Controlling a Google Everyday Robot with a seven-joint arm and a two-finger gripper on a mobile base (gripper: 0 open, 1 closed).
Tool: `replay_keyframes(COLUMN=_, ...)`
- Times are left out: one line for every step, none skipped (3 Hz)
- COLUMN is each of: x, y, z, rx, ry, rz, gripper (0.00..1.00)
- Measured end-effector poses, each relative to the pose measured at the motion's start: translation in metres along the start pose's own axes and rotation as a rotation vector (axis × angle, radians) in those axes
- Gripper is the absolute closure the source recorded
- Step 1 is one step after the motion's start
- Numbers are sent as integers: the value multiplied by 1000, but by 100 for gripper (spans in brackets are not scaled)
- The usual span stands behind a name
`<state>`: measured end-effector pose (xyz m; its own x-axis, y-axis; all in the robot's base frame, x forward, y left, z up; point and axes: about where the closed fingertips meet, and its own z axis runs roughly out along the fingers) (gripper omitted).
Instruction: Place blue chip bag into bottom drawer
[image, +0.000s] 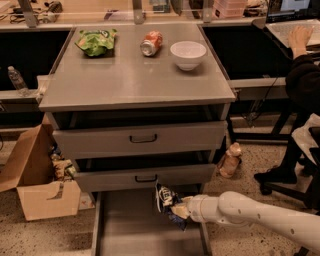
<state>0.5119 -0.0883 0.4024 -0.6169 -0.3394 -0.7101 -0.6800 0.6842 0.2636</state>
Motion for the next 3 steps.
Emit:
replay_keyframes(x=2, y=-2, z=2, rx=4, ry=1, rz=6, gripper=100)
replay_keyframes(x=35, y=-27, z=39, rx=80, ry=15, rz=108, gripper=100)
replay_keyframes(x=88, y=-57, z=105, rx=132, ry=76, rz=215, gripper=100)
